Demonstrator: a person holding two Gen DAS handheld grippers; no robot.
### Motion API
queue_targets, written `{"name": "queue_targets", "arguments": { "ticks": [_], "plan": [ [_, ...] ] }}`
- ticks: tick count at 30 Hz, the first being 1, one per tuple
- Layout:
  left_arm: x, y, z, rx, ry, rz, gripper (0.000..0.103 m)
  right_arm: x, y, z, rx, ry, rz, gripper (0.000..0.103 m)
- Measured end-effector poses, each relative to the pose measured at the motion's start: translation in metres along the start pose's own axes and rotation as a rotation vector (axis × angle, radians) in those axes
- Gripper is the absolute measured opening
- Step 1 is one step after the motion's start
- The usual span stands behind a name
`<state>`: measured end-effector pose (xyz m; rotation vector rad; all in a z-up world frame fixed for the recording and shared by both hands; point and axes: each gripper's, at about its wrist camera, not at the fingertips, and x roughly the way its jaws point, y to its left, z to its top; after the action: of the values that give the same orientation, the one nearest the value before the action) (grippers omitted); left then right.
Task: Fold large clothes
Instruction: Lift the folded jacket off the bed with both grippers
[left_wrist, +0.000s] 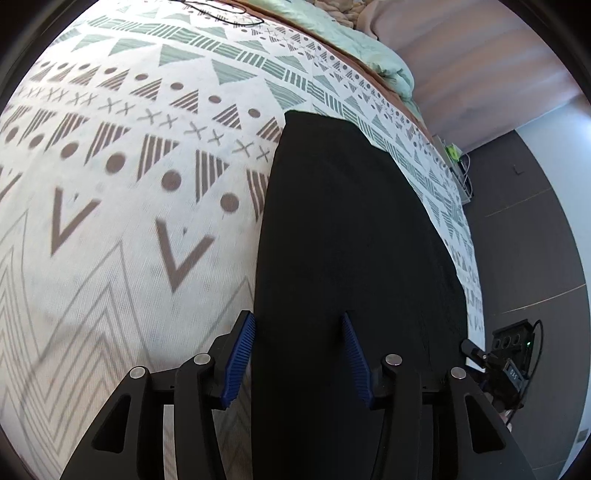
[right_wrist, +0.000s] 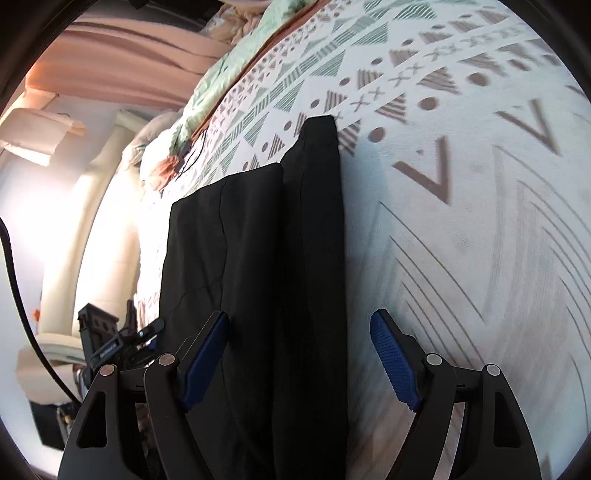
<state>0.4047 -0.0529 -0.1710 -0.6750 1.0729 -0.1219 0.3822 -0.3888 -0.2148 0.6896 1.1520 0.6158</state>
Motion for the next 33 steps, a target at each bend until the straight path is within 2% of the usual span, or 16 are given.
{"name": "queue_targets", "arguments": {
  "ticks": [9,12,14,16,18,19,22,26,33],
  "plan": [
    [0.024,-0.005,0.031,0.031,0.007,0.027,0.056,0.033,0.008,0.045,-0.057,0.045,0.033,0.079],
    [0.031,-0.006,0.041,0.029,0.012,0.023,0.057,0.043,0.011,0.057,-0.065,0.063,0.037,0.076],
    [0.037,-0.004,0.048,0.014,0.019,0.017,0.057,0.05,0.012,0.065,-0.066,0.074,0.037,0.068],
    [0.039,-0.001,0.052,-0.004,0.02,0.01,0.058,0.053,0.01,0.068,-0.06,0.076,0.028,0.051],
    [0.037,-0.001,0.053,-0.017,0.015,0.01,0.056,0.055,0.012,0.069,-0.074,0.073,0.01,0.039],
    [0.035,-0.003,0.052,-0.016,0.012,0.017,0.054,0.055,0.016,0.068,-0.087,0.069,0.001,0.03],
    [0.025,-0.008,0.048,0.003,-0.012,0.022,0.047,0.047,0.028,0.065,-0.129,0.045,-0.015,0.017],
    [0.007,-0.022,0.045,0.037,-0.05,0.01,0.036,0.025,0.043,0.06,-0.159,0.004,-0.011,0.012],
    [-0.043,-0.044,0.029,0.071,-0.133,-0.037,0.03,-0.013,0.096,0.04,-0.249,-0.084,-0.046,0.01]
  ]
}}
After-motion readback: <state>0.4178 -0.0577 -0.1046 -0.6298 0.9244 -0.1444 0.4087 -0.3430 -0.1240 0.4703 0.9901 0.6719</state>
